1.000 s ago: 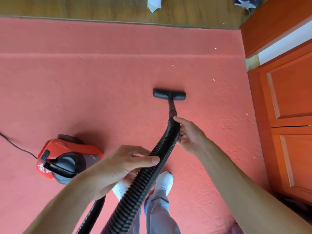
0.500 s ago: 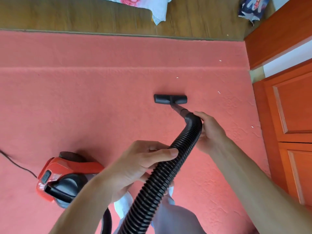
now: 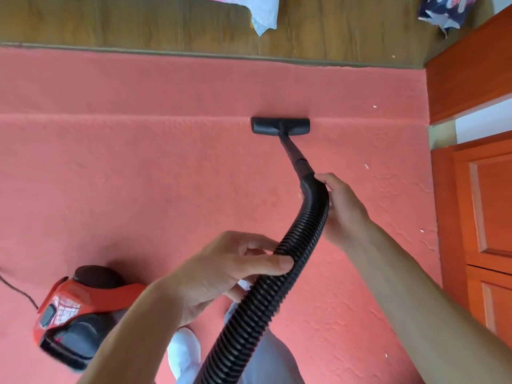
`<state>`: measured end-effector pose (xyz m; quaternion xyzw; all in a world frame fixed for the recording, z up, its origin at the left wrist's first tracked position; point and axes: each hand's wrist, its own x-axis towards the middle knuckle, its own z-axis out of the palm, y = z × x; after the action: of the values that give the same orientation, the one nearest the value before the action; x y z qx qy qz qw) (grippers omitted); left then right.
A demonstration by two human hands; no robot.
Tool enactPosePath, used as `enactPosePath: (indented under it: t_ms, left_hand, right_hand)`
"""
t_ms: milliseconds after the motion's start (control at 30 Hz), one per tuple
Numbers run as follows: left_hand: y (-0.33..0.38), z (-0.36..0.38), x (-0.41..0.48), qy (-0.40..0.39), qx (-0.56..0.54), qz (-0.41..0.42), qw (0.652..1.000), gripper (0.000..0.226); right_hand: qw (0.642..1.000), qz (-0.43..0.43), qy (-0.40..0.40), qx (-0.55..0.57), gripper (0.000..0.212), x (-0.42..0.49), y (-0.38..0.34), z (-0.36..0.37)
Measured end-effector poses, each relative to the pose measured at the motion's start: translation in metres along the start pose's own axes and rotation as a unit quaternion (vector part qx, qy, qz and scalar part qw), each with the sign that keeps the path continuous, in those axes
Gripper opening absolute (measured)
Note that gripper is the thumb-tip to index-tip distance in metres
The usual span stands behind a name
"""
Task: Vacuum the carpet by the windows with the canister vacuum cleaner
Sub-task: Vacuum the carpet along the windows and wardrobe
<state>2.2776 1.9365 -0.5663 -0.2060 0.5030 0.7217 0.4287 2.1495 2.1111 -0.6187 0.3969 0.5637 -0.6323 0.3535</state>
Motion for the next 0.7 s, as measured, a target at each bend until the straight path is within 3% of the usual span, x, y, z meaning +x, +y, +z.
enactPosePath:
  t_ms: [200, 333, 500, 700]
  left_hand:
    - [0.059, -0.009, -0.001, -0.081, 0.057, 0.008, 0.995, 0.050]
    - [0.075, -0.004, 0.010, -0.048, 0.089, -0.020, 0.995, 0.046]
    - [0.059, -0.003, 0.026, 0.074, 0.100, -0.059, 0.990, 0.021]
    - [0.040, -0.013, 0.009, 0.063, -0.001, -0.080, 0.995, 0.033]
  right_hand:
    - [0.999, 0.016, -0.002, 0.044, 0.018, -0.036, -0.039, -0.024]
    - [0.995, 0.047, 0.016, 0.090, 0.022, -0.027, -0.045, -0.022]
    - [0.998, 0.024, 0.057, 0.030, 0.037, 0.011, -0.040, -0.015]
    - [0.995, -0.014, 0.094, -0.001, 0.036, 0.014, -0.020, -0.013]
